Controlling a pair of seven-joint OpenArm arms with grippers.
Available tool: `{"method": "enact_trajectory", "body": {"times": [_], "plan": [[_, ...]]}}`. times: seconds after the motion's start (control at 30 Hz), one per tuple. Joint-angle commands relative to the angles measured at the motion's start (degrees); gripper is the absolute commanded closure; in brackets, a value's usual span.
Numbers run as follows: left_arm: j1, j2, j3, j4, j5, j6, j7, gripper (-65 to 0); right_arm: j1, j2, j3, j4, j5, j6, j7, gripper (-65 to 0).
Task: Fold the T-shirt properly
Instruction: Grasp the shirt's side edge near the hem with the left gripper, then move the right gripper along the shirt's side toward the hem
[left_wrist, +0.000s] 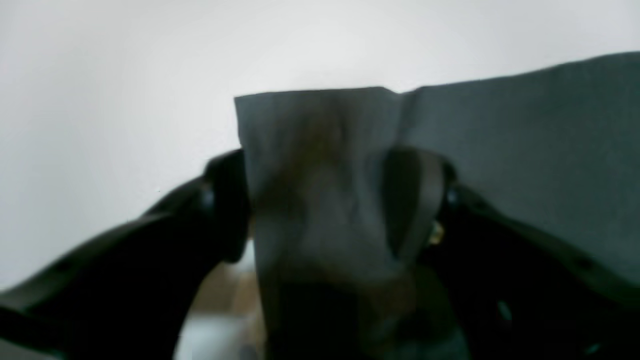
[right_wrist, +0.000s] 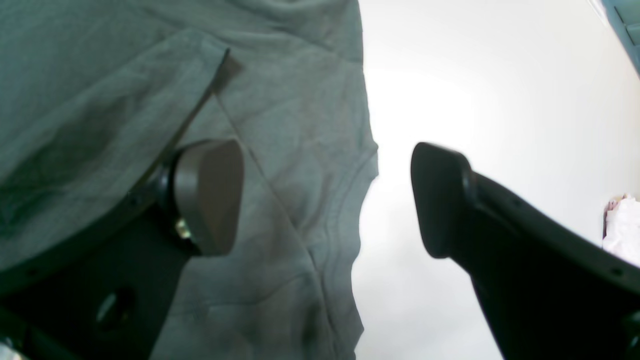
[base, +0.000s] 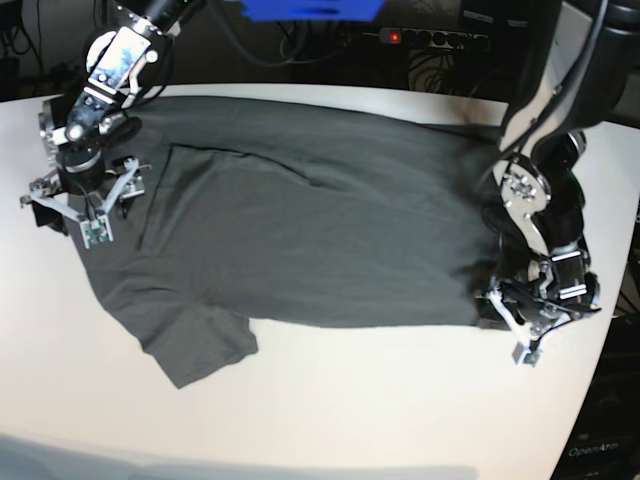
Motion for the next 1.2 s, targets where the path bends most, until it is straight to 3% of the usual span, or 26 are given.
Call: {"method": "enact_trajectory", "body": {"times": [0.0,0.1,0.2,0.73,0.83,0.93,1.17], "plan": [[-0.21,-0.2,-0.01,0.0,2.08,0.27,2.93,-30.1,0.63,0.37,-0.11,0.91,0.5,-0.49,0.94,-50.8],[-0.21,-0.2,-0.1,0.0,2.08,0.27,3.1,-19.3,0.63,0.37,-0.11,0.91,0.5,-0.49,0.94,-50.8],[-0.21,-0.11,-0.1,0.0,2.08,0.27,3.19,-15.0,0.63,0.37,-0.11,0.91,0.5,-0.49,0.94,-50.8],[-0.03,1.65,-0.1,0.0,2.16,0.27,3.19,-14.3,1.07,0.37,-0.29,1.0,0.42,-0.49,0.94,-50.8],[-0.03,1.82,-0.18,0.0,2.16,0.27,3.19,-8.1,1.42,0.37,-0.38,1.0,0.42,-0.49,1.03,-50.8],[-0.03,2.26,-0.18,0.0,2.16,0.27,3.19,-7.6,3.09,0.37,-1.08,1.0,0.33,-0.49,1.03,-50.8],[0.41,2.53,-0.18,0.09,2.16,0.27,3.19,-7.3,7.66,2.82,-4.68,-1.37,0.24,-0.49,0.59,-50.8]]}}
